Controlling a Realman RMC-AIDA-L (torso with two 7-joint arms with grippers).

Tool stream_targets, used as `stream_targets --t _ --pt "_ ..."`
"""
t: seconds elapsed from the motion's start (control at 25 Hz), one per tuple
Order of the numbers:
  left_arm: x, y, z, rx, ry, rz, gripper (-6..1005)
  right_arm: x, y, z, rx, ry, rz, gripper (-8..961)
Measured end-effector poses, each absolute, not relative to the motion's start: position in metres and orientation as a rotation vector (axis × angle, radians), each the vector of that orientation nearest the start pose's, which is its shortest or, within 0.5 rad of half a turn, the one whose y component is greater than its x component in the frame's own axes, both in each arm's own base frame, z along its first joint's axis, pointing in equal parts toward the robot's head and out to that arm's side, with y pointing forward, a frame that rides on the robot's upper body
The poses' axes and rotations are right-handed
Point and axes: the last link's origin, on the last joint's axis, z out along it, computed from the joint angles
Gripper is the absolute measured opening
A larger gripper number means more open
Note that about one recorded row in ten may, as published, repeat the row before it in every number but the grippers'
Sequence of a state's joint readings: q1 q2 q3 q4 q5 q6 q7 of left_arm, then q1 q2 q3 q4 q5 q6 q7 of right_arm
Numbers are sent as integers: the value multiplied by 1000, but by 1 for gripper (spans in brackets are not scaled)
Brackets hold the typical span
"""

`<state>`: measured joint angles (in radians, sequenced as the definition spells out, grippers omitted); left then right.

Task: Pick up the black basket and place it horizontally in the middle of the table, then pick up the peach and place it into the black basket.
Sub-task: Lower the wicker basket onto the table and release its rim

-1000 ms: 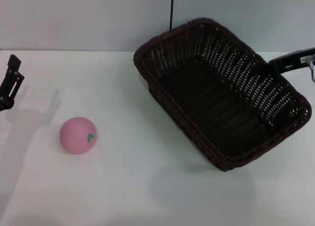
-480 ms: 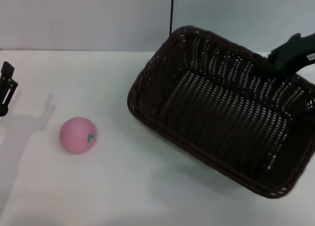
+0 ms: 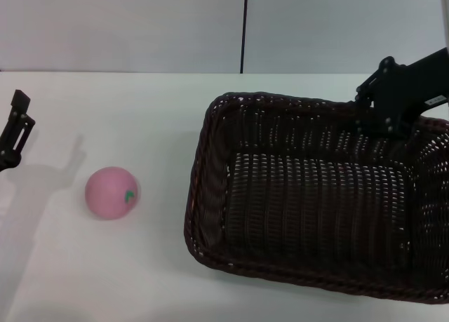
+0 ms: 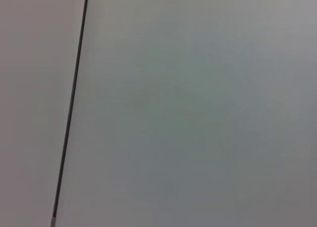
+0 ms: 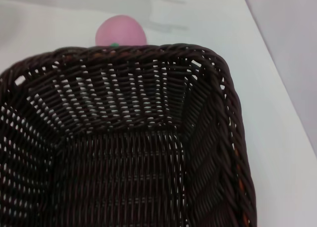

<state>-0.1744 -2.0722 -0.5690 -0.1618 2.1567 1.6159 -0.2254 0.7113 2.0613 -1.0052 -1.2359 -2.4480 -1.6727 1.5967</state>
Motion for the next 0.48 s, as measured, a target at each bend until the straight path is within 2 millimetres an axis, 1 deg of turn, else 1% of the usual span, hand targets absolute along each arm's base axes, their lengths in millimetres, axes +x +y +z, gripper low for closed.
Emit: stream_targets --t 0.24,0.48 --pt "-340 225 -1 -1519 -455 -925 746 165 382 37 -2903 -161 -229 187" --pt "-338 225 -3 -1519 -462 -933 743 165 383 21 -2917 -185 -190 195"
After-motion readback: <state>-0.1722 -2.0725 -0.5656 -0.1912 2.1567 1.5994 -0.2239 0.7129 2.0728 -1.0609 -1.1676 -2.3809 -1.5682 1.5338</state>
